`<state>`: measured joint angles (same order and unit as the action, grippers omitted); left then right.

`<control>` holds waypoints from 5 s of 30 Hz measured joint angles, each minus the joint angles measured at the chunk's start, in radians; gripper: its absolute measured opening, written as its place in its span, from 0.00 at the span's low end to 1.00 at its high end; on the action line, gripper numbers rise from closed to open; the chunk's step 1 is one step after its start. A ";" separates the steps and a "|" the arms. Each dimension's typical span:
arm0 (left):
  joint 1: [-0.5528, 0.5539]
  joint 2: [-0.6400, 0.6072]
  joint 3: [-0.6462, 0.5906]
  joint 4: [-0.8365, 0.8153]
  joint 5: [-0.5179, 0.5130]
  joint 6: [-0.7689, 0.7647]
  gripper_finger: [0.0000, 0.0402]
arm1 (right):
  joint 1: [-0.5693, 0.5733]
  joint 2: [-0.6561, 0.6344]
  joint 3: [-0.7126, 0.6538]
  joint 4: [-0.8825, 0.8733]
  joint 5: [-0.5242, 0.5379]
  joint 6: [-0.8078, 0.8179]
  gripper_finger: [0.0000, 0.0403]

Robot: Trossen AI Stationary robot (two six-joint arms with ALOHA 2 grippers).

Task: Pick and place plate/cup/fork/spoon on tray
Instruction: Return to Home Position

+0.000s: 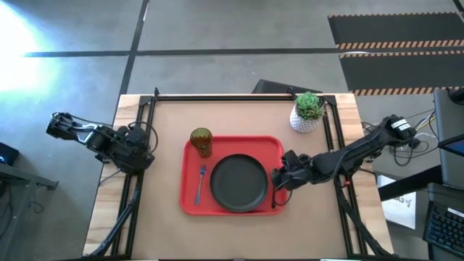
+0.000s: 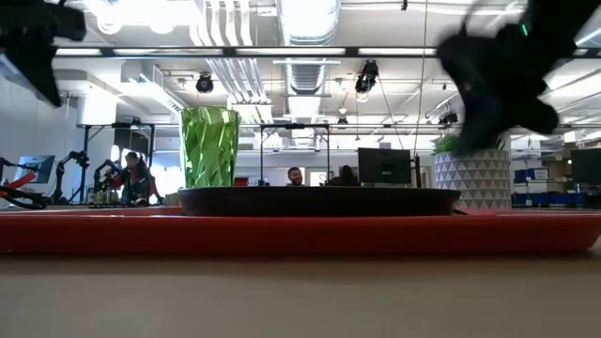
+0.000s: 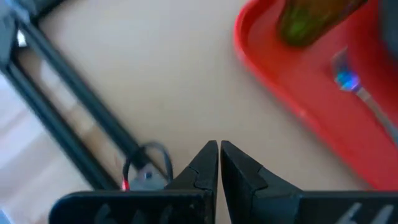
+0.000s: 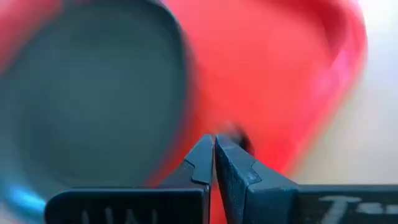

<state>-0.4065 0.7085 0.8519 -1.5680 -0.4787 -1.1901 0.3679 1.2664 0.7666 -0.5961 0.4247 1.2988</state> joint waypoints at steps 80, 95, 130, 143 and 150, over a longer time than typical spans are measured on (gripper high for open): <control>-0.047 -0.708 -0.678 1.508 0.394 0.560 0.00 | 0.000 -1.113 -0.754 1.275 -0.085 -0.889 0.02; -0.088 -0.709 -0.754 1.529 0.439 0.437 0.00 | 0.000 -1.109 -0.755 1.282 0.025 -0.906 0.02; 0.001 -0.603 -0.678 1.539 0.414 0.854 0.00 | -0.038 -1.080 -0.755 1.110 -0.376 -0.733 0.02; 0.140 -0.607 -0.568 1.369 0.417 0.933 0.00 | -0.337 -1.224 -0.755 0.999 -0.638 -0.705 0.02; 0.193 -0.614 -0.570 1.402 0.418 1.013 0.00 | -0.568 -1.242 -0.755 0.998 -0.826 -0.633 0.02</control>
<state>-0.2137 0.0946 0.2817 -0.1659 -0.0603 -0.1773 -0.1996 0.0246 0.0116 0.4016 -0.4012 0.6655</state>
